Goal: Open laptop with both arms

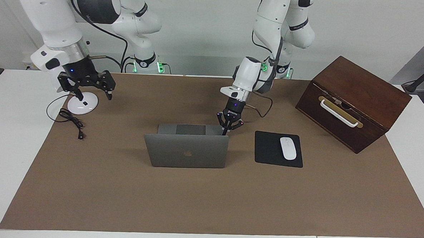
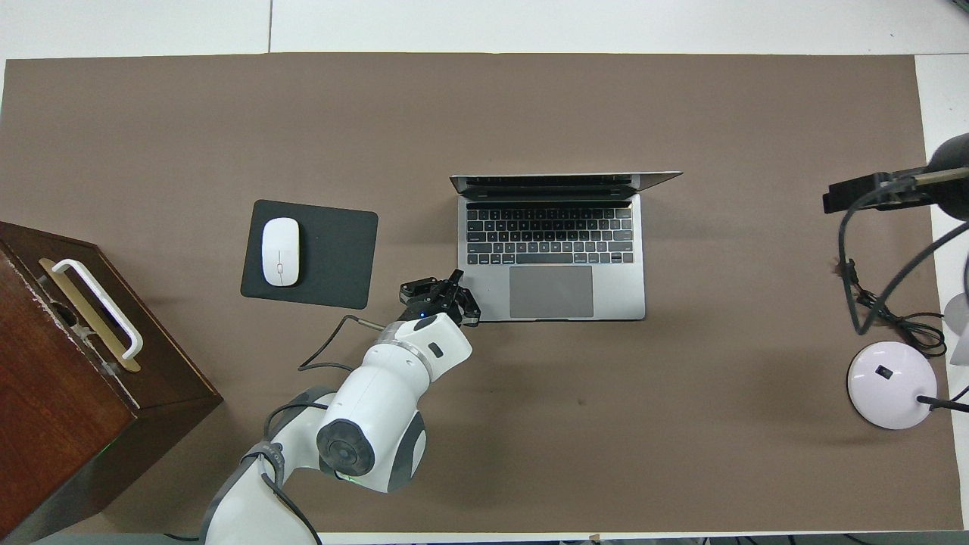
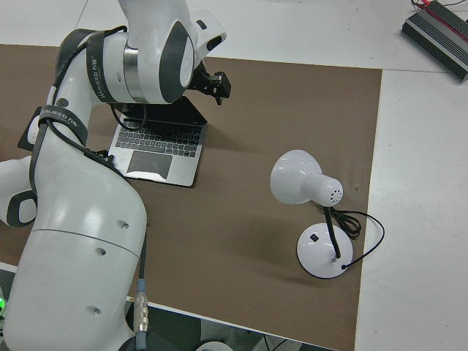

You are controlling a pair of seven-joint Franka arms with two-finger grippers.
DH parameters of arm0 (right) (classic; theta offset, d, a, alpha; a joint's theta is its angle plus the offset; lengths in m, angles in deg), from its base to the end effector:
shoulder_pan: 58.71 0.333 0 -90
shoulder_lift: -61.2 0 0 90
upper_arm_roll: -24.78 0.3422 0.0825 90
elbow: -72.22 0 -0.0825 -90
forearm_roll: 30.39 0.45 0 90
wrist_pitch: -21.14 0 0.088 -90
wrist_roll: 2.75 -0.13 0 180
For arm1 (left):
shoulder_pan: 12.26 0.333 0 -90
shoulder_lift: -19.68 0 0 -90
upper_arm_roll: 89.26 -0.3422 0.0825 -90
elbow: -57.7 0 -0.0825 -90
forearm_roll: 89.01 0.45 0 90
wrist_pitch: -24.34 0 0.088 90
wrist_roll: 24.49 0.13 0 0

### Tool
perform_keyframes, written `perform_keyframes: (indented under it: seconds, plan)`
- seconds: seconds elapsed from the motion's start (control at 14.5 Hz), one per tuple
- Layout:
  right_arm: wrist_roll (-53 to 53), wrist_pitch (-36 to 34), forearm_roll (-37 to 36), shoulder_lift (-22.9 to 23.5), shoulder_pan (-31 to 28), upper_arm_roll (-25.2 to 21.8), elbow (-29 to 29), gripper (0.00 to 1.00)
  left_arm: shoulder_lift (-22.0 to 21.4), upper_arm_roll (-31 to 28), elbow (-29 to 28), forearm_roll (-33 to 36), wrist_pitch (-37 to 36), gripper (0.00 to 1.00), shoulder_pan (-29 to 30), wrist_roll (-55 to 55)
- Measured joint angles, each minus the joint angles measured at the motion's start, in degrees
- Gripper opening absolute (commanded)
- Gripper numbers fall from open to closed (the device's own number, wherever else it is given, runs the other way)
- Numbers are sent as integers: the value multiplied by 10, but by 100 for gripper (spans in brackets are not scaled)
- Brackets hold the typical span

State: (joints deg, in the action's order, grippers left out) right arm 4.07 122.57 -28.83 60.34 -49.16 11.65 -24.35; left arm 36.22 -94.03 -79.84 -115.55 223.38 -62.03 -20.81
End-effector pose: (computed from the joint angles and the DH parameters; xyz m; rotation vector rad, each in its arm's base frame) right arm 0.6329 -0.0375 0.5929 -3.1153 -0.0815 -0.1587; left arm 0.4570 -0.3772 0.2352 2.6398 -0.4849 1.0128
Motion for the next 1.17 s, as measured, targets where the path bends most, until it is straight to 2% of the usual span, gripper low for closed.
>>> perform_keyframes:
  seconds: [0.21, 0.62, 1.17]
  plan:
    - [16, 0, 0, -9, -29, 0, -9, 100, -37, -3, 7, -3, -70, 0, 14, -1]
    - [15, -17, 0, -29, -49, 0, -11, 100, -110, -6, 22, -3, -200, 0, 68, 2]
    - [3, -23, 0, -33, -52, 4, -18, 100, -186, -9, 52, 0, -410, 0, 183, 86]
